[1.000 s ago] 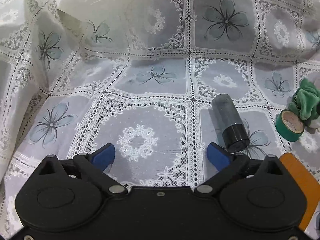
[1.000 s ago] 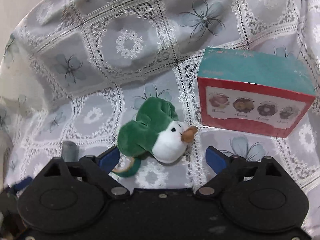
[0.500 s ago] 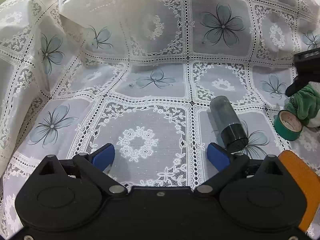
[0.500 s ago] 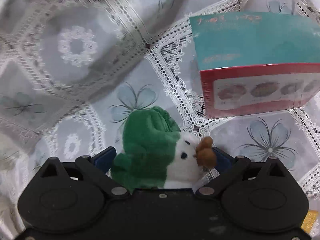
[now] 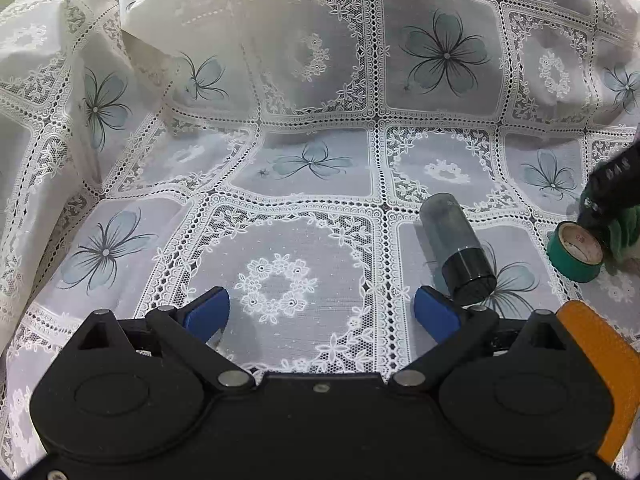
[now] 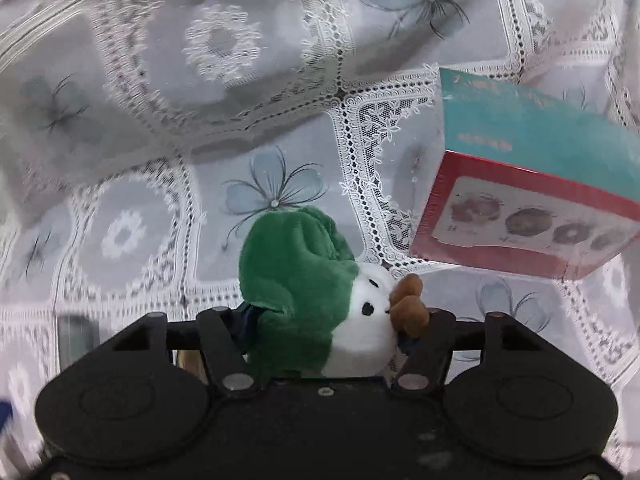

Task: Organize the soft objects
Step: 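Lift the plush with right tool while left tool moves to the black sponge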

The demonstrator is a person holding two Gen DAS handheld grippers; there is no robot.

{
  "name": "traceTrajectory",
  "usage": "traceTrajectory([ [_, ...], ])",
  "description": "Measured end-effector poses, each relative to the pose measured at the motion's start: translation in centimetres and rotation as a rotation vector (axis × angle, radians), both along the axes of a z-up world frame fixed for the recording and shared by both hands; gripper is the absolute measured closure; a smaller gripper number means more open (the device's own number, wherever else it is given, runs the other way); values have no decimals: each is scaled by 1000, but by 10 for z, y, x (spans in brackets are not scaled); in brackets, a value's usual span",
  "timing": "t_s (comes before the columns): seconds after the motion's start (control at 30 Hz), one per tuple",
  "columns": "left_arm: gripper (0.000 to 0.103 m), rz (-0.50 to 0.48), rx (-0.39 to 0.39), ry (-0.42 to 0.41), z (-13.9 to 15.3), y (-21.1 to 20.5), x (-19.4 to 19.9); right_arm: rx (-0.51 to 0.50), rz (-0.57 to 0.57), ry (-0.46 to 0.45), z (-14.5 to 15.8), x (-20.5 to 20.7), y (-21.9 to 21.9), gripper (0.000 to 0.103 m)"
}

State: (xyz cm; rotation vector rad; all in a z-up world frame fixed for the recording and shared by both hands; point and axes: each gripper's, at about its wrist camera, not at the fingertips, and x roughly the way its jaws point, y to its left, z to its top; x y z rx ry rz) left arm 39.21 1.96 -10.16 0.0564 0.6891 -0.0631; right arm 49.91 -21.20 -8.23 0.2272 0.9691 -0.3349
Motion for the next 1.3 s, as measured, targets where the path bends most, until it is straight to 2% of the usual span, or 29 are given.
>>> traceTrajectory([
  [0.1, 6, 1, 0, -1, 0, 0, 0, -7, 48, -78, 5, -22, -2, 41],
  [0.2, 6, 2, 1, 0, 0, -1, 0, -54, 100, -174, 10, -48, -7, 41],
  [0.37, 6, 3, 9, 0, 1, -1, 0, -87, 168, -215, -1, -66, -17, 41],
  [0.53, 6, 2, 12, 1, 1, -1, 0, -33, 171, -199, -11, -61, -28, 41],
  [0.63, 7, -2, 8, 3, 1, 0, 1, -18, 165, -144, -18, -53, -30, 41],
  [0.7, 7, -4, 16, 14, 3, -1, 1, 0, 161, -140, -19, -53, -33, 41],
  [0.83, 7, 25, 71, -23, 24, -9, -14, -3, 164, -136, -20, -53, -33, 41],
  [0.97, 7, 48, 60, -20, 54, -24, -37, 12, 168, -138, -22, -52, -33, 40],
  [1.07, 7, 23, 30, 19, 65, -41, -57, 58, 170, -146, -22, -53, -41, 40],
  [1.3, 7, -64, -43, 138, 65, -86, -97, 94, 170, -153, -21, -55, -48, 40],
])
